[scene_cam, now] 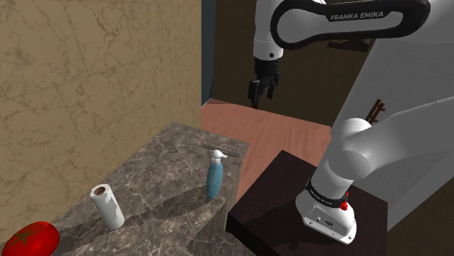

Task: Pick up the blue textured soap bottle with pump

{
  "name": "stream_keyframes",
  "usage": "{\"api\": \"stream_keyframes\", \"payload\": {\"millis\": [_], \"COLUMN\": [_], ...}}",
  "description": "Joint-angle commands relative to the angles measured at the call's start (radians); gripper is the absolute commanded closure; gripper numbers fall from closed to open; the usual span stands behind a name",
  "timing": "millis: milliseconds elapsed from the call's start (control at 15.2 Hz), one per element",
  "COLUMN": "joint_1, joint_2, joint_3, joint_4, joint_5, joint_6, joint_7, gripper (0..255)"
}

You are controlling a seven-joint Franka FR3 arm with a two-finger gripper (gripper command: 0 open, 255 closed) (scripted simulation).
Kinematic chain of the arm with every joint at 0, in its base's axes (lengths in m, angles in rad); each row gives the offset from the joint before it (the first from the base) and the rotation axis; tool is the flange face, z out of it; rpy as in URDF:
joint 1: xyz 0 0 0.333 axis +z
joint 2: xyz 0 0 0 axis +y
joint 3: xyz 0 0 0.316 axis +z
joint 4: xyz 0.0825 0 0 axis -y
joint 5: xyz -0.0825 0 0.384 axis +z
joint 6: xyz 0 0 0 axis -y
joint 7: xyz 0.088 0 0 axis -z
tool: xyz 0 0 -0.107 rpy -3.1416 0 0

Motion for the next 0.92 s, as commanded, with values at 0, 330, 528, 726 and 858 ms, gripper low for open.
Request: {"api": "stream_keyframes", "payload": {"millis": [0,330,528,726,858], "joint_1": [0.009,0.025,0.029,0.026,0.021], "joint_2": [0.033,0.151,0.241,0.345,0.421], "joint_3": [0.027,0.093,0.135,0.177,0.206], "joint_4": [-0.035,-0.089,-0.103,-0.103,-0.094], "joint_5": [0.009,0.019,0.013,-0.006,-0.029], "joint_6": [0.075,0.256,0.365,0.471,0.538], "joint_7": [0.027,0.096,0.142,0.195,0.237], "gripper": [0,0,0,0,0]}}
